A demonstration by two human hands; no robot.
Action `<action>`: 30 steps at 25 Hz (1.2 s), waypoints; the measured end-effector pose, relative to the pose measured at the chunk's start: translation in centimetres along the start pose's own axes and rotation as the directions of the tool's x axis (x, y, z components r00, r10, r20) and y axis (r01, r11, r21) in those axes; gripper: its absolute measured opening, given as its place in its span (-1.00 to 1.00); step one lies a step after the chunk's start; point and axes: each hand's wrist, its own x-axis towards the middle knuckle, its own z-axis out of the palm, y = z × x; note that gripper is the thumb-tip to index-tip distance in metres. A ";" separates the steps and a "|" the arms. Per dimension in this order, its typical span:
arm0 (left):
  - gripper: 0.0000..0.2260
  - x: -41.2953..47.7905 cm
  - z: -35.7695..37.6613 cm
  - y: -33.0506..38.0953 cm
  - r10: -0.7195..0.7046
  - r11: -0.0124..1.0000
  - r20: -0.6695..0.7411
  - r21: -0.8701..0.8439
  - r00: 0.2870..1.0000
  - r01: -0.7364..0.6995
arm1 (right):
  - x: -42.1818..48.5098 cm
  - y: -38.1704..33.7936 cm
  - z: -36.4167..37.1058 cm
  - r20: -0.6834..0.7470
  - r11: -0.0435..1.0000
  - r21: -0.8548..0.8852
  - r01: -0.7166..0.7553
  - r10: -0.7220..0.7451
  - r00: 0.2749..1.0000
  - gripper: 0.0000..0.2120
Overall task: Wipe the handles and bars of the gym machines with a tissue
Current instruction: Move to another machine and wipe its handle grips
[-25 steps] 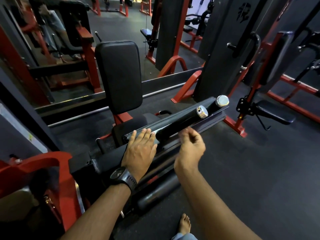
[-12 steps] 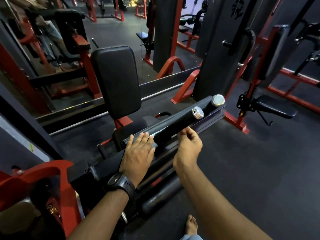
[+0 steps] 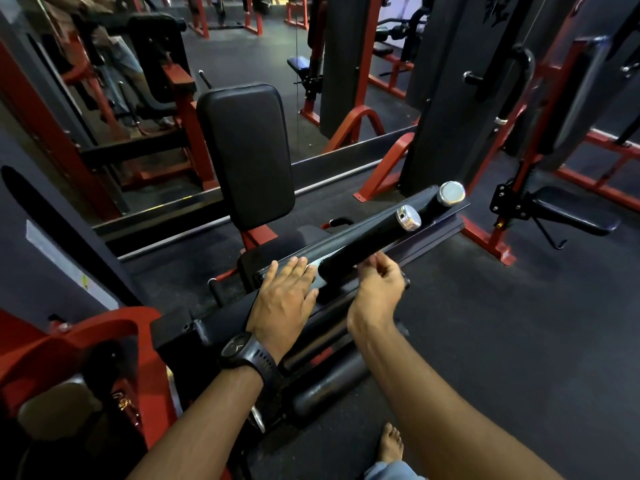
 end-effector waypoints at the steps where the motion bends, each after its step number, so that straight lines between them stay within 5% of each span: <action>1: -0.61 0.0 -0.1 0.1 -0.001 1.000 0.005 -0.005 1.000 0.001 | -0.1 0.4 0.0 0.022 0.999 -0.035 -0.031 0.032 0.999 -0.86; 7: -0.61 -0.1 -0.6 -0.1 -0.011 1.000 0.024 -0.013 1.000 0.012 | -1.7 1.1 -1.4 0.165 0.956 -0.264 -0.126 0.174 0.971 -0.91; 9: -0.62 -0.2 -0.6 -0.1 -0.026 0.999 0.023 -0.028 0.999 0.027 | -3.1 -0.2 -2.1 0.335 0.884 -0.457 0.097 0.070 0.940 -0.90; 11: -0.67 -0.2 -0.7 -0.1 -0.029 0.999 0.011 -0.034 1.000 0.029 | -4.2 -1.9 -2.5 0.585 0.572 -0.584 0.577 -0.197 0.787 -0.83; 13: -0.64 -0.4 -0.7 -0.3 -0.020 0.999 -0.007 -0.038 1.000 0.020 | -3.9 -4.1 -1.9 0.845 -0.013 -0.455 0.890 -0.322 0.427 -0.74; 14: -0.60 -0.6 -0.7 -0.4 -0.016 0.999 -0.010 -0.037 1.000 0.016 | -3.4 -5.3 -1.1 0.924 -0.269 -0.361 0.893 -0.234 0.303 -0.73; 15: -0.58 -0.7 -0.8 -0.4 -0.013 0.999 -0.013 -0.034 1.000 0.013 | -2.8 -6.3 -0.1 0.959 -0.441 -0.282 0.852 -0.093 0.269 -0.76; 17: -0.56 -0.7 -0.9 -0.4 -0.010 1.000 -0.013 -0.030 1.000 0.010 | -1.9 -7.1 2.1 0.946 -0.623 -0.110 0.775 0.174 0.274 -0.80; 20: -0.55 -0.5 -0.8 -0.4 -0.019 1.000 0.019 -0.022 1.000 0.019 | -1.6 -7.0 4.0 0.880 -0.673 0.078 0.736 0.393 0.266 -0.75; 24: -0.60 -0.6 -0.7 -0.6 -0.035 0.999 0.031 -0.037 0.999 0.037 | -0.9 -8.7 4.9 0.857 -0.651 -0.119 0.750 0.314 0.409 -0.76; 30: -0.68 -0.6 -0.5 -0.6 -0.022 0.999 0.004 -0.035 1.000 0.022 | -1.5 -9.3 3.6 0.884 -0.694 -0.059 0.717 0.298 0.361 -0.72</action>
